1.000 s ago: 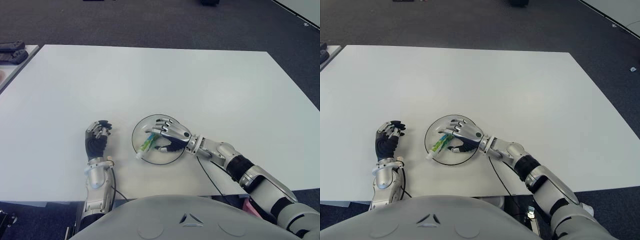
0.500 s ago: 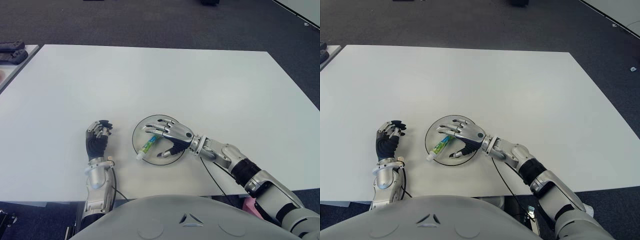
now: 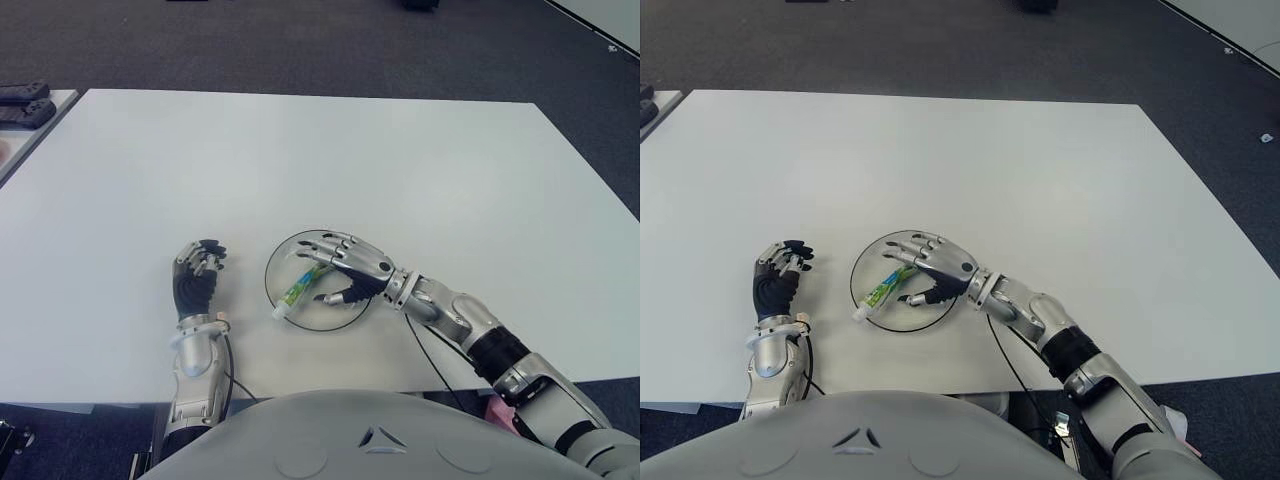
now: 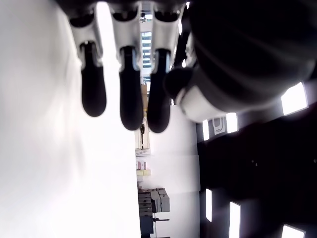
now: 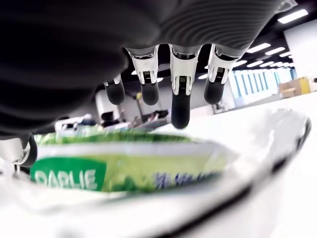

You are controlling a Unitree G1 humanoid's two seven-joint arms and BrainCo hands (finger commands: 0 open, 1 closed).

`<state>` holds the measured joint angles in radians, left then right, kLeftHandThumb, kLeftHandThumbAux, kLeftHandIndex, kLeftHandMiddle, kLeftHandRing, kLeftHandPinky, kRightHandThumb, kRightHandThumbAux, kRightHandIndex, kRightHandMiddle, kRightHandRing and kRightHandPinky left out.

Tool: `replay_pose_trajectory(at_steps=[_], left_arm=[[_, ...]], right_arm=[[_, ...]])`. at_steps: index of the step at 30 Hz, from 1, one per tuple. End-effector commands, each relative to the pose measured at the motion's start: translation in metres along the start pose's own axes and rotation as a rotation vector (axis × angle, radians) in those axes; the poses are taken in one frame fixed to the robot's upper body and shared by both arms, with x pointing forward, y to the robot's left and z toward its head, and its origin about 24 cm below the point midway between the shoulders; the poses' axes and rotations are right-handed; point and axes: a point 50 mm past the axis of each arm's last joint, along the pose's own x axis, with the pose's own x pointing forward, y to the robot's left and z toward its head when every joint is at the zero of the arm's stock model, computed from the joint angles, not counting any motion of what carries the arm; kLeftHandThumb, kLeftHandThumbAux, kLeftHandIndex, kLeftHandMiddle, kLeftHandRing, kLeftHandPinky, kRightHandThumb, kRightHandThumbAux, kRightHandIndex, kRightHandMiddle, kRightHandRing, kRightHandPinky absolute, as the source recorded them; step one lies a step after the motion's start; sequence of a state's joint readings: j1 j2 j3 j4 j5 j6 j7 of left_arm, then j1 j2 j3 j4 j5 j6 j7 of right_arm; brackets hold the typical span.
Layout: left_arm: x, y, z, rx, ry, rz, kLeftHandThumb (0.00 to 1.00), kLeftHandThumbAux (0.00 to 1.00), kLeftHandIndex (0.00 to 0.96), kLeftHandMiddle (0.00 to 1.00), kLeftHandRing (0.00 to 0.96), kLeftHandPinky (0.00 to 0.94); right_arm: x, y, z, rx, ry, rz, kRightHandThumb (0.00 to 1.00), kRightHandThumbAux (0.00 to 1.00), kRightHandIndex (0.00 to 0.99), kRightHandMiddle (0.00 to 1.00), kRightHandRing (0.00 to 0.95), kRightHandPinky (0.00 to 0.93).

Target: Put the toothpaste on the table into the plate.

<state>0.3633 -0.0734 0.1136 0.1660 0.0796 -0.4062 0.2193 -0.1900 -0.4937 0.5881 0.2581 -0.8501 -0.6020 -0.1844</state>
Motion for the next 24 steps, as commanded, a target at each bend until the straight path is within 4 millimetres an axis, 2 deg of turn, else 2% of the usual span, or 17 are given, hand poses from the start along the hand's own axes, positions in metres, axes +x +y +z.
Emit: replay_pose_trajectory(at_steps=[1,3,6,9,14,20,24], left_arm=[[-0.005,-0.001,-0.013,0.014,0.082,-0.005,0.709,0.724,0.426,0.481,0.486,0.495],[-0.005,-0.001,-0.013,0.012,0.083,-0.006,0.709,0.724,0.426,0.479,0.484,0.491],[-0.005,-0.001,-0.013,0.012,0.082,-0.009,0.709,0.724,0.425,0.481,0.488,0.504],[-0.005,-0.001,-0.013,0.014,0.081,-0.010,0.709,0.724,0.425,0.483,0.492,0.512],[-0.004,-0.002,-0.013,0.012,0.083,-0.009,0.708,0.723,0.425,0.487,0.496,0.501],[-0.004,-0.002,-0.013,0.004,0.084,-0.009,0.709,0.723,0.425,0.489,0.490,0.499],[-0.004,-0.002,-0.013,0.004,0.086,-0.009,0.709,0.723,0.425,0.485,0.488,0.499]], right_arm=[[-0.007,-0.007,-0.006,0.106,0.098,-0.098,0.233,0.348,0.000,0.000,0.000,0.000],[-0.009,-0.008,-0.007,0.178,0.132,-0.177,0.195,0.373,0.000,0.000,0.000,0.000],[-0.012,-0.009,-0.011,0.275,0.179,-0.311,0.155,0.443,0.000,0.000,0.000,0.063],[-0.016,-0.009,-0.014,0.325,0.208,-0.381,0.132,0.532,0.000,0.000,0.000,0.108],[-0.023,-0.006,-0.021,0.530,0.323,-0.596,0.092,0.695,0.019,0.034,0.038,0.151],[-0.032,-0.003,-0.028,0.552,0.405,-0.704,0.045,0.829,0.108,0.124,0.132,0.223],[-0.046,0.013,-0.035,0.548,0.535,-0.768,0.021,0.899,0.173,0.191,0.199,0.271]])
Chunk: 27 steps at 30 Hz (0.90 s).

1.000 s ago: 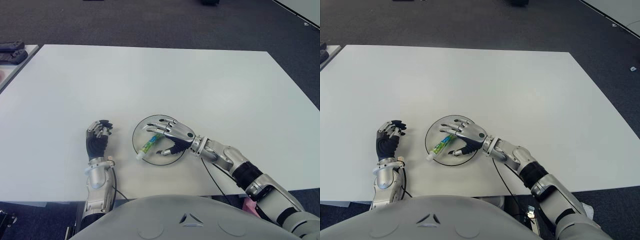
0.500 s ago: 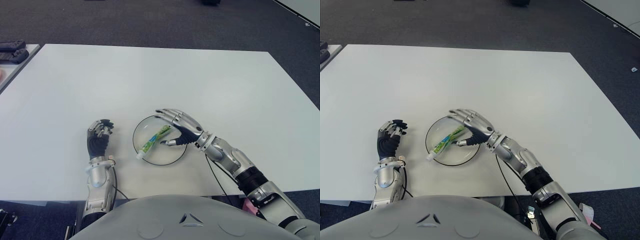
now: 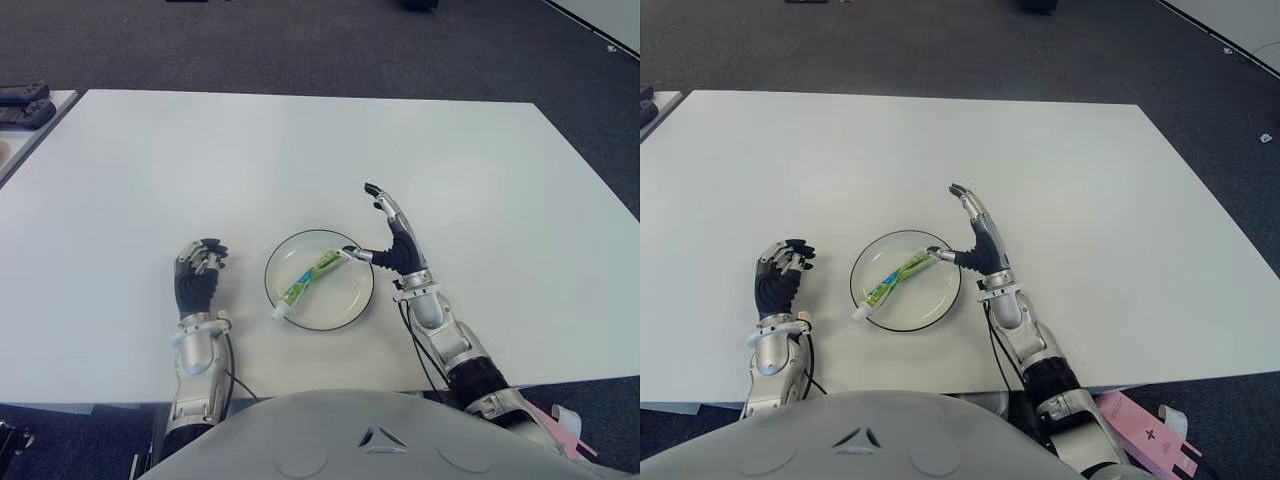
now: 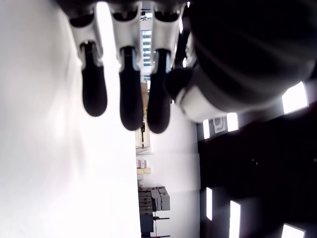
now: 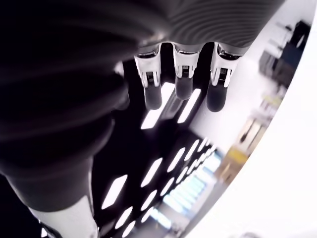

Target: Put the toothpaste on the table into the plate.

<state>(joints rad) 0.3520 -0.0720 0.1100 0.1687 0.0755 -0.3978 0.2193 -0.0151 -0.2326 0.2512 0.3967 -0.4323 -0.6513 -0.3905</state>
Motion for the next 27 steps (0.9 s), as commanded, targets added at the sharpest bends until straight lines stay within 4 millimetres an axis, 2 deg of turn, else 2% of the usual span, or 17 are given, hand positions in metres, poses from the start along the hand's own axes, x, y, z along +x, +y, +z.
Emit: replay_pose_trajectory(at_steps=[1,4,7,14,18,19,20,23,27], left_arm=[[-0.006,0.001,-0.014,0.009,0.086,-0.004,0.709,0.723,0.426,0.484,0.488,0.498],[-0.006,0.001,-0.014,0.012,0.088,-0.007,0.709,0.723,0.426,0.484,0.489,0.493],[-0.006,0.001,-0.015,0.014,0.090,-0.010,0.709,0.723,0.425,0.486,0.490,0.492],[-0.006,0.001,-0.015,0.010,0.099,-0.008,0.711,0.723,0.424,0.495,0.497,0.500],[-0.006,0.002,-0.015,0.010,0.099,-0.010,0.711,0.724,0.424,0.497,0.499,0.500],[-0.006,0.002,-0.015,0.010,0.099,-0.011,0.711,0.724,0.424,0.496,0.499,0.495],[-0.006,0.002,-0.015,0.012,0.097,-0.013,0.711,0.724,0.424,0.496,0.499,0.492],[-0.006,0.002,-0.015,0.020,0.093,-0.019,0.710,0.724,0.424,0.493,0.495,0.490],[-0.006,0.002,-0.015,0.022,0.090,-0.026,0.709,0.724,0.424,0.491,0.494,0.494]], right_arm=[[-0.016,-0.003,-0.022,-0.015,0.130,-0.107,0.016,0.914,0.186,0.206,0.213,0.281],[-0.018,-0.001,-0.026,0.015,0.183,-0.164,0.016,0.961,0.228,0.251,0.251,0.310],[-0.018,-0.001,-0.027,0.048,0.215,-0.212,0.062,0.986,0.275,0.300,0.288,0.335],[-0.023,-0.003,-0.033,0.104,0.293,-0.286,0.194,0.997,0.343,0.360,0.343,0.371],[-0.024,-0.003,-0.034,0.120,0.314,-0.306,0.212,0.998,0.363,0.379,0.361,0.390],[-0.025,-0.003,-0.035,0.125,0.320,-0.312,0.385,0.904,0.382,0.394,0.375,0.406],[-0.026,-0.002,-0.036,0.135,0.333,-0.316,0.496,0.844,0.395,0.404,0.384,0.415],[-0.029,0.000,-0.039,0.159,0.364,-0.316,0.630,0.770,0.413,0.439,0.418,0.450],[-0.032,0.000,-0.044,0.169,0.391,-0.305,0.679,0.743,0.420,0.459,0.440,0.470]])
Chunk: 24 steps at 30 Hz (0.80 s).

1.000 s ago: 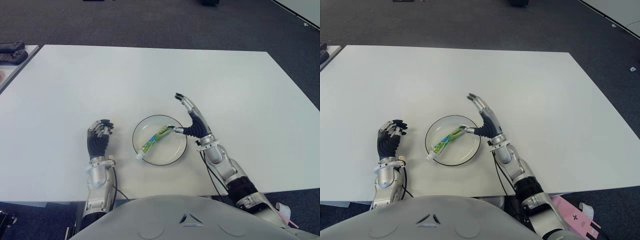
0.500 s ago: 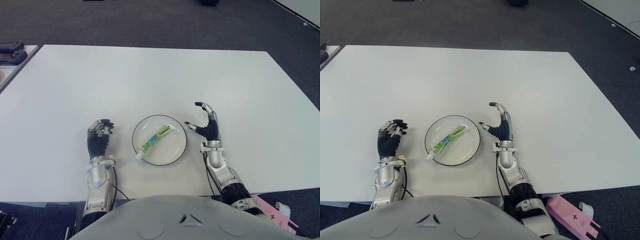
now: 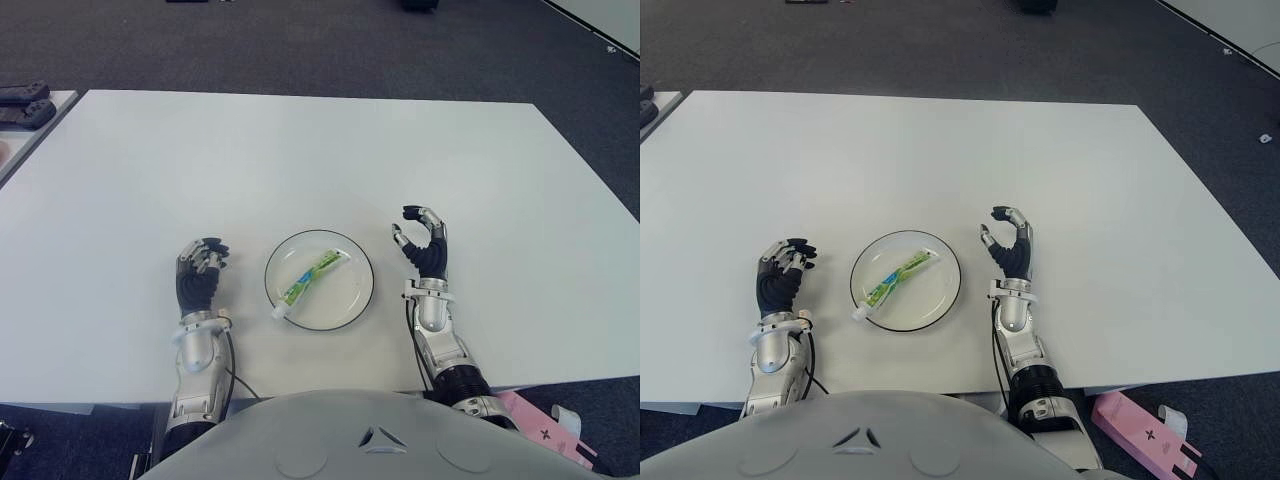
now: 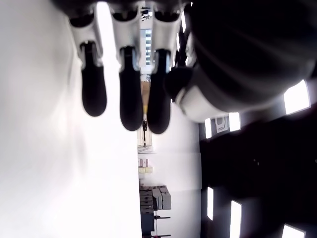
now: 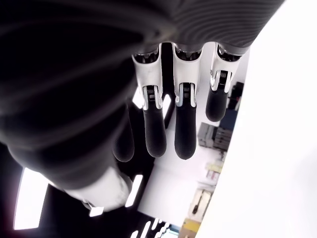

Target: Put the toothpaste on the table into the plate.

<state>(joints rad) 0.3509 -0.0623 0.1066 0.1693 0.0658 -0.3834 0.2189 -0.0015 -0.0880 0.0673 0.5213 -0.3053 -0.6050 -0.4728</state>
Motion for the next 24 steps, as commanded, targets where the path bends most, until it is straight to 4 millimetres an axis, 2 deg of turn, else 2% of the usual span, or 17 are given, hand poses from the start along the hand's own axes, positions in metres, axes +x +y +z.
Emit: replay_pose_trajectory(at_steps=[1,24], left_arm=[[-0.007,0.000,-0.014,0.021,0.076,-0.027,0.709,0.724,0.425,0.490,0.493,0.495],[-0.007,-0.002,-0.012,0.064,0.114,-0.099,0.707,0.723,0.425,0.489,0.490,0.483]], right_arm=[[-0.015,0.001,-0.020,0.007,0.130,0.018,0.685,0.739,0.421,0.464,0.445,0.471],[-0.022,0.002,-0.033,0.011,0.211,0.101,0.695,0.735,0.426,0.494,0.496,0.500]])
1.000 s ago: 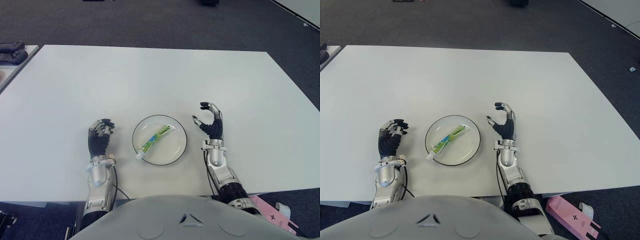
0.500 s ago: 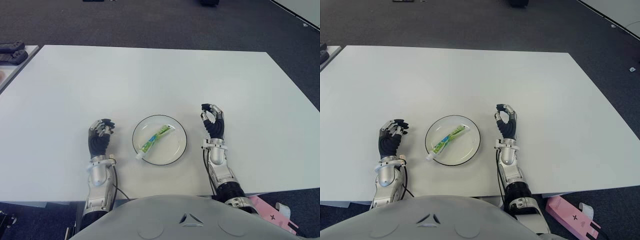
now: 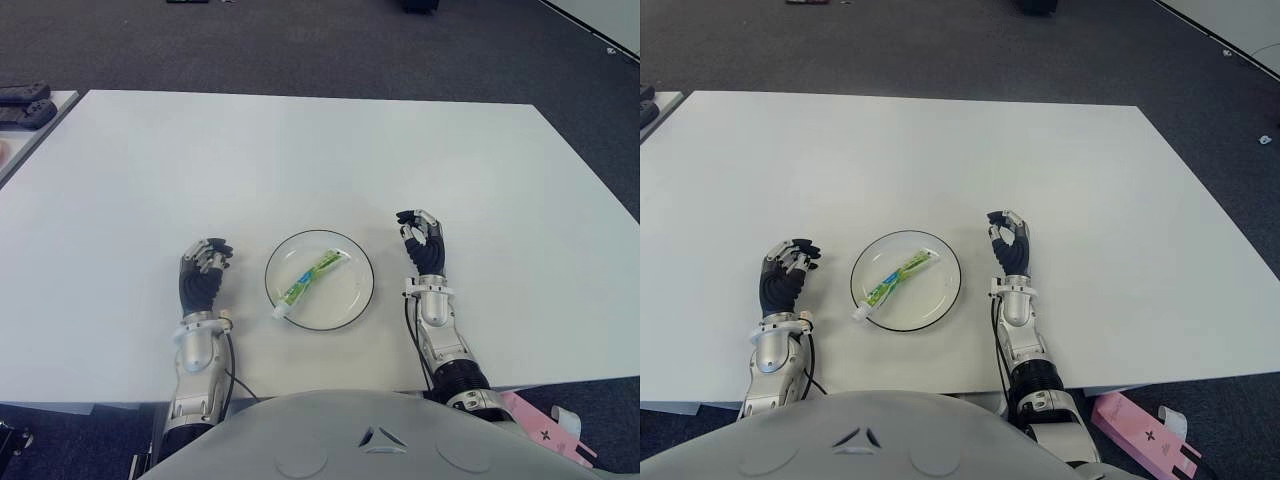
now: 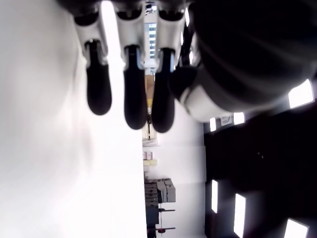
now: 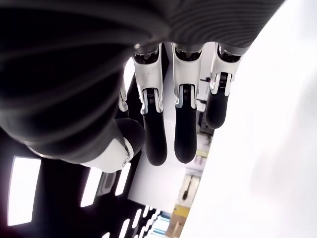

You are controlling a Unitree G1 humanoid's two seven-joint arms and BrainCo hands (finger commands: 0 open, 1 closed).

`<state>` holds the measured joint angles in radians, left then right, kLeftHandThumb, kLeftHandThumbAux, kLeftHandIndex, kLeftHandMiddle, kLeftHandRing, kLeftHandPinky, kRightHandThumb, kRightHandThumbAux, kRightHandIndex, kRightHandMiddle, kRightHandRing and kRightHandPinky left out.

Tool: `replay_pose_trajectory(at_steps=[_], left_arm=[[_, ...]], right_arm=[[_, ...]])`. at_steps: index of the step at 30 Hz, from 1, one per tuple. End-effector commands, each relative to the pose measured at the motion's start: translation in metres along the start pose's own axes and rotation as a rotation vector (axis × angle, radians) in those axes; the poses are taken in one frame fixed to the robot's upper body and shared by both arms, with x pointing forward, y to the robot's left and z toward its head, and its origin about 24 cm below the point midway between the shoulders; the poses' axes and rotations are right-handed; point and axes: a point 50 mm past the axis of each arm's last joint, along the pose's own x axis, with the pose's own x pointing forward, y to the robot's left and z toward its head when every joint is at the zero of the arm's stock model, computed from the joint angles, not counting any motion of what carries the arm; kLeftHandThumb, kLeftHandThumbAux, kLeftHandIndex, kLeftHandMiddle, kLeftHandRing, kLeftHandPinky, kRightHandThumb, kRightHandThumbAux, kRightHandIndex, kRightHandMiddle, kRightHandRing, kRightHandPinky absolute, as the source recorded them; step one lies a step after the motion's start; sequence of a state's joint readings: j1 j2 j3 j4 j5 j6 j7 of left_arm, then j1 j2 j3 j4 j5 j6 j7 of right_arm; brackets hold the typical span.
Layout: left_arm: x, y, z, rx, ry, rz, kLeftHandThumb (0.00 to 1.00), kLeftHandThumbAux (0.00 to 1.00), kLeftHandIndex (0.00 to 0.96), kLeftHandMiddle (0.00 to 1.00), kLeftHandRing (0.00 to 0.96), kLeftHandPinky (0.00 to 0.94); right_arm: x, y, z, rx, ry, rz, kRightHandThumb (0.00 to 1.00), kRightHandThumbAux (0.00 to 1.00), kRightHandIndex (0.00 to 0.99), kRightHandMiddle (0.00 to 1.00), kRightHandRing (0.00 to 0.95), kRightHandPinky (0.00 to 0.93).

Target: Put the toothpaste on the table into the plate.

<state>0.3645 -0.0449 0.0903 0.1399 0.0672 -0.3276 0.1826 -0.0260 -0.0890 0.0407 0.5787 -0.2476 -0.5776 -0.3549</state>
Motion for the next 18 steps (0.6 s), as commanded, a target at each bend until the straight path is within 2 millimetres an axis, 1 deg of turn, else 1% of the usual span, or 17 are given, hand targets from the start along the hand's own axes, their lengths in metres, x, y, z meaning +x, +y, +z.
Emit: replay_pose_trajectory(at_steps=[1,5,18], left_arm=[[-0.0058,-0.0028,-0.0118,0.043,0.084,-0.055,0.707,0.723,0.425,0.489,0.490,0.481],[-0.0055,-0.0046,-0.0127,0.053,0.093,-0.075,0.704,0.723,0.425,0.487,0.485,0.469],[-0.0046,-0.0055,-0.0152,0.066,0.080,-0.101,0.704,0.723,0.426,0.500,0.509,0.508]], right_arm=[[-0.0232,0.0034,-0.0241,-0.002,0.137,0.031,0.695,0.735,0.426,0.494,0.496,0.500],[-0.0267,0.0051,-0.0265,0.007,0.158,0.043,0.696,0.736,0.426,0.495,0.497,0.504],[-0.0319,0.0071,-0.0290,-0.025,0.222,0.120,0.699,0.736,0.425,0.489,0.487,0.483]])
